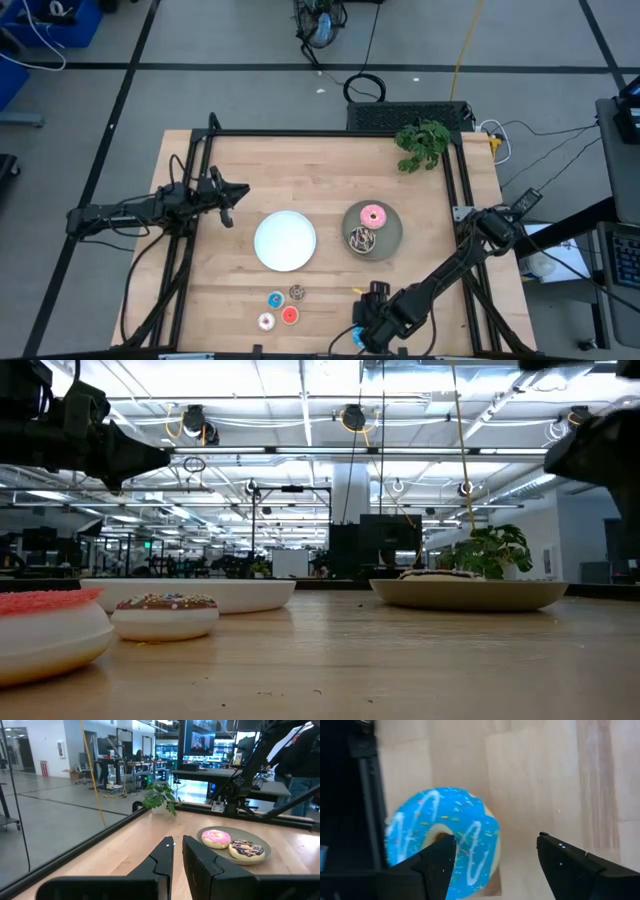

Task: Pick & Place donuts
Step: Put the large blue donut on the gray plate

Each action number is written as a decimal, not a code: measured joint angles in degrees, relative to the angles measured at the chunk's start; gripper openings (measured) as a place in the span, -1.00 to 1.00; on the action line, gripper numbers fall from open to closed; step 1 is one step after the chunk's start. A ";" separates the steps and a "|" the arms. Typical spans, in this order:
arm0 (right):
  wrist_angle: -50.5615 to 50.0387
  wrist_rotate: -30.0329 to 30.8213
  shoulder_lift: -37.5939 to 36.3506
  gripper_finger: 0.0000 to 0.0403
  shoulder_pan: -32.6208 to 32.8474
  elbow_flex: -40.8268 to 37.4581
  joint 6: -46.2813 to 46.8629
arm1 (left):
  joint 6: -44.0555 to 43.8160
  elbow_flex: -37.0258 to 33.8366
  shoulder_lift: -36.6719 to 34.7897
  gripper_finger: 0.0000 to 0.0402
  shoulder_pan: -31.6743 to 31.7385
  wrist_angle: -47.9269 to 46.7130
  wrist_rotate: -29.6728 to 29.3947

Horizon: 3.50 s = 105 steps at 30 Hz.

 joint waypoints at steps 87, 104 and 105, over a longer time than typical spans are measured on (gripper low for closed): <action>-10.63 -9.01 -26.56 -0.87 -40.00 -30.95 -10.70 | 0.26 0.00 0.02 -0.77 0.00 -0.04 -0.04; -6.89 -9.14 -26.60 -0.36 -39.76 -30.92 -11.13 | 0.28 0.00 0.02 -0.77 0.00 -0.04 -0.07; -6.90 -9.14 -26.60 -0.30 -39.76 -30.80 -11.23 | 0.30 0.01 0.02 -0.77 0.00 -0.04 -0.07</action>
